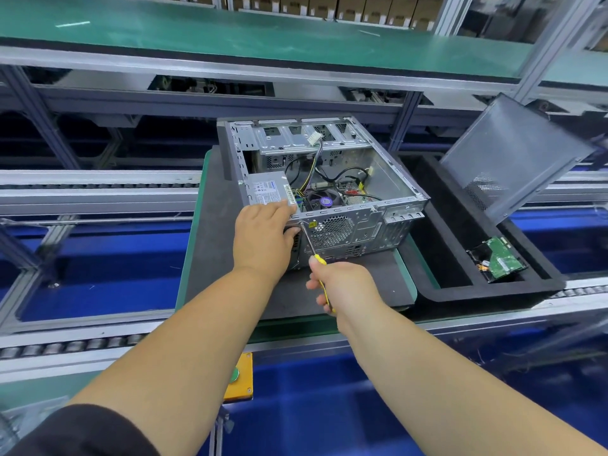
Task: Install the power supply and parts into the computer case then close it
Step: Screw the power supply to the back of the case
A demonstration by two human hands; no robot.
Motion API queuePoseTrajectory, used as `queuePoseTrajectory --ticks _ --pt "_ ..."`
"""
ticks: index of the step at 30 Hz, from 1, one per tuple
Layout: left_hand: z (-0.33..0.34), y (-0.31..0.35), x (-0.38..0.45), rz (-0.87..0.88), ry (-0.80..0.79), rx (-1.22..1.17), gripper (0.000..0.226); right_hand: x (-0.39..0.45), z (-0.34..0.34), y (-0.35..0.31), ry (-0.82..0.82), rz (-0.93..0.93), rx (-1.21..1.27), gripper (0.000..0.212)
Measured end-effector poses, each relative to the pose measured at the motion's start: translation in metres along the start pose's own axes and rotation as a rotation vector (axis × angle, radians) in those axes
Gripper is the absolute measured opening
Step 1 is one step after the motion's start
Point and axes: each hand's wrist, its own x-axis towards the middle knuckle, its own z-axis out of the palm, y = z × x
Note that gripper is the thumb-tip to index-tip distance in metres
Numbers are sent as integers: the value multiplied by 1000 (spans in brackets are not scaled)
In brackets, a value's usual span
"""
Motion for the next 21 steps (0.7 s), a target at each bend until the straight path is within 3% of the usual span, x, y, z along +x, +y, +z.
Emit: queuePoseTrajectory --ticks 3,7,10,14,18,21 --pt "1 -2 1 18 20 3 32 3 2 4 -12 -6 76 38" --pt "2 -3 2 31 25 7 30 -1 -6 -1 -421 314 651 41" --pt "2 -3 2 33 19 3 31 -2 -12 -5 -509 363 755 37" --pt "1 -2 2 30 30 8 30 -6 -7 -4 -314 249 624 29" --pt "3 -2 1 22 42 12 29 -4 -3 -3 -9 20 144 29" --pt "4 -3 2 41 55 19 29 -3 -1 -5 34 -9 94 35"
